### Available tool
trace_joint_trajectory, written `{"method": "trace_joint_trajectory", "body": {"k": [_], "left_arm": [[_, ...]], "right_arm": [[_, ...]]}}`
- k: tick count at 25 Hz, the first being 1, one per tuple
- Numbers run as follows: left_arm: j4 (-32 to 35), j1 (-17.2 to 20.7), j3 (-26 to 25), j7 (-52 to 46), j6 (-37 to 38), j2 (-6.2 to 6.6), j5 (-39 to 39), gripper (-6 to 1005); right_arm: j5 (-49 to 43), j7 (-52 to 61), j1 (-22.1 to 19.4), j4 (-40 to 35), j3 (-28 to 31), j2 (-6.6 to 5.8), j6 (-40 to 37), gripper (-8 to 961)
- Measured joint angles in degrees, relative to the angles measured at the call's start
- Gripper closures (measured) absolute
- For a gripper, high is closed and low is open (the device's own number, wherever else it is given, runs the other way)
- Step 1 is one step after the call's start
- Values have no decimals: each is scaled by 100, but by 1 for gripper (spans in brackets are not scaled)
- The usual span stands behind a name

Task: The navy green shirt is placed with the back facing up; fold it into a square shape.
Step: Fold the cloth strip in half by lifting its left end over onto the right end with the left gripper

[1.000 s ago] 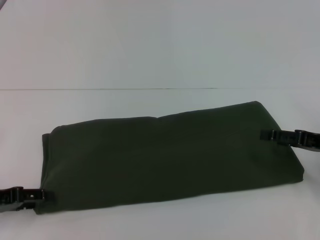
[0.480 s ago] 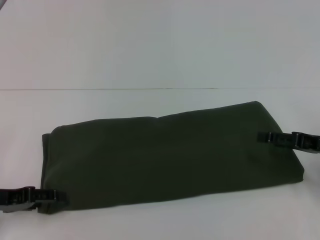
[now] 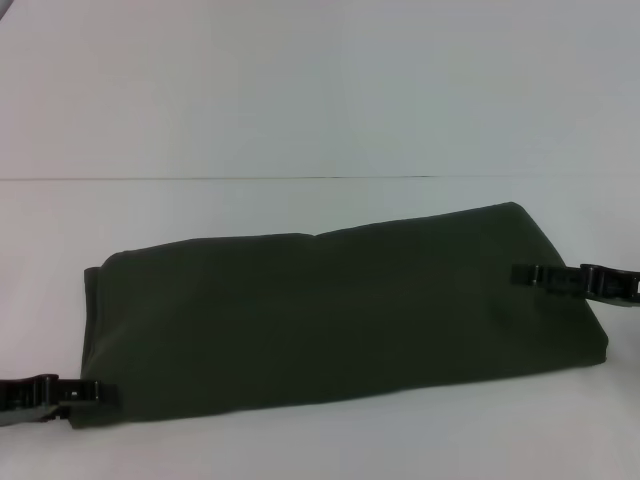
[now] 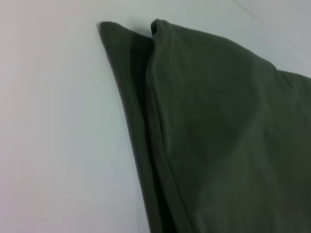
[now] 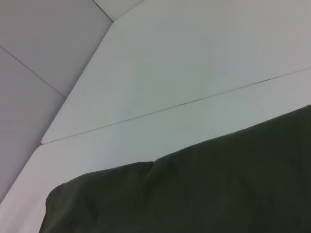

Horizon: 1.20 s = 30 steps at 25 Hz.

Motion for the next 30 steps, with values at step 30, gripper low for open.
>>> {"method": "trace_joint_trajectory", "body": {"k": [30], "left_arm": [[71, -168, 329, -8, 106, -19, 73, 432]], "right_arm": [[0, 52, 52, 1, 2, -2, -2, 26]]}}
